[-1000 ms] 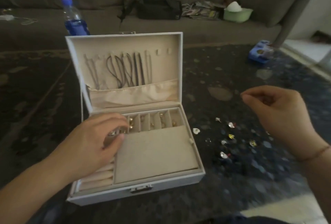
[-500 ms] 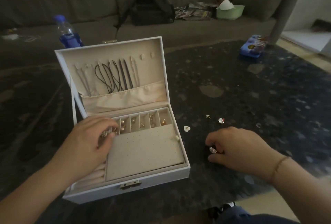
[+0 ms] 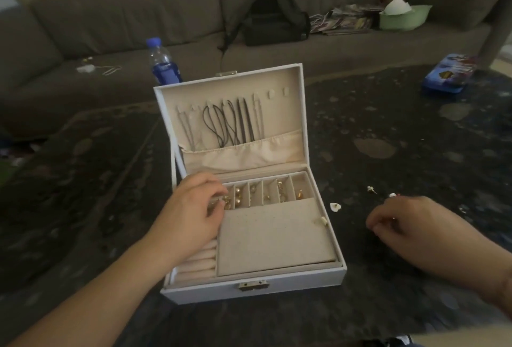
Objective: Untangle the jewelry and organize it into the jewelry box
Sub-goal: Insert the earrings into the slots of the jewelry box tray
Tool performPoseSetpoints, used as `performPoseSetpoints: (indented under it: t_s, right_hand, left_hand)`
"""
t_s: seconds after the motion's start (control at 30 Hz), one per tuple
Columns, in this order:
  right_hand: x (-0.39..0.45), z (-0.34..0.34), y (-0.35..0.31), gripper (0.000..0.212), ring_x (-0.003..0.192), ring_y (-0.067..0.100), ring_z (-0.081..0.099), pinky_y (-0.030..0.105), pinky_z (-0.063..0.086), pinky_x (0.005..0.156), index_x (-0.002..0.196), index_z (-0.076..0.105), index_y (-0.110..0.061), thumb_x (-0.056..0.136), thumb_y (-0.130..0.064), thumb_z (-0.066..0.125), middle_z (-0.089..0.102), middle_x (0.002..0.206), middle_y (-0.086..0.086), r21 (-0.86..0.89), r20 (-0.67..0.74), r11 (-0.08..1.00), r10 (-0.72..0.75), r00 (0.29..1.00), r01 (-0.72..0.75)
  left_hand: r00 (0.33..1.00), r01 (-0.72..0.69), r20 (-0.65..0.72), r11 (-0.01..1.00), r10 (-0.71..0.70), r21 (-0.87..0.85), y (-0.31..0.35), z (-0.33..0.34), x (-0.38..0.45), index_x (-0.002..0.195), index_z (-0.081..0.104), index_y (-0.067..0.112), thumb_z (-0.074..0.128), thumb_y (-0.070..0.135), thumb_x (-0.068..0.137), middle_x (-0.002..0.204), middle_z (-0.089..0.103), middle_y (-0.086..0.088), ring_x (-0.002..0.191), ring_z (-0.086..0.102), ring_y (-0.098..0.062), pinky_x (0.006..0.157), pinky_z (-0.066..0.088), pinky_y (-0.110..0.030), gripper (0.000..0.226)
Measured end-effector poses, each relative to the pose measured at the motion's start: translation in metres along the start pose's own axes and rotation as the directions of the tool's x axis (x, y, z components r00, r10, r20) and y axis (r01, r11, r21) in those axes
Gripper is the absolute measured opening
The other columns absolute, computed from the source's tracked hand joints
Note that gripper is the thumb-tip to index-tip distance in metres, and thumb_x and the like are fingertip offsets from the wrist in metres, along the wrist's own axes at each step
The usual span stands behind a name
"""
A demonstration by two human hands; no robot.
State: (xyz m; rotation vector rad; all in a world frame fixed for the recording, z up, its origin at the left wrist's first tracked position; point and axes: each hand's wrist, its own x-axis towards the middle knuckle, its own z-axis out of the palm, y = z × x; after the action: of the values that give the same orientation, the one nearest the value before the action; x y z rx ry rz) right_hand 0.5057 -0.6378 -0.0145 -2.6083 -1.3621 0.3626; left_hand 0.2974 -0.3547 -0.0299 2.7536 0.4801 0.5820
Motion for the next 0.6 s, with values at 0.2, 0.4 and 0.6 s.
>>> performPoseSetpoints:
  t_s: [0.2, 0.4, 0.6]
  right_hand:
    - [0.006, -0.002, -0.014, 0.037, 0.073, -0.005, 0.06, 0.007, 0.044, 0.066, 0.074, 0.057, -0.051, 0.077, -0.021, 0.079, 0.062, 0.08, -0.026, 0.195, -0.185, 0.98, 0.065, 0.981, -0.028]
    - [0.023, -0.017, -0.059, 0.027, 0.07, -0.006, 0.066, 0.017, 0.052, 0.062, 0.092, 0.068, -0.037, 0.081, -0.014, 0.076, 0.069, 0.074, -0.017, 0.476, -0.326, 0.875, 0.083, 0.942, 0.087]
    - [0.04, -0.012, -0.143, 0.023, 0.061, -0.003, 0.064, 0.007, 0.047, 0.061, 0.093, 0.067, -0.035, 0.089, -0.012, 0.065, 0.069, 0.071, -0.019, 0.591, -0.173, 0.778, -0.135, 0.976, 0.212]
  left_hand:
    - [0.998, -0.043, 0.037, 0.997, 0.046, -0.066, 0.004, -0.006, 0.005, 0.103, 0.073, 0.02, 0.06, 0.019, 0.09, 0.101, 0.057, 0.015, 0.101, 0.055, -0.001, 0.091, 0.05, -0.023, 0.018]
    - [0.971, -0.103, -0.223, 0.992, 0.085, -0.07, -0.003, -0.034, -0.012, 0.102, 0.072, 0.01, 0.06, 0.0, 0.092, 0.104, 0.062, 0.004, 0.101, 0.059, -0.007, 0.09, 0.047, -0.017, 0.019]
    - [0.981, 0.048, -0.182, 0.996, -0.062, -0.08, -0.03, -0.036, -0.047, 0.099, 0.071, 0.019, 0.065, 0.018, 0.085, 0.098, 0.048, 0.017, 0.094, 0.055, -0.006, 0.077, 0.046, -0.013, 0.016]
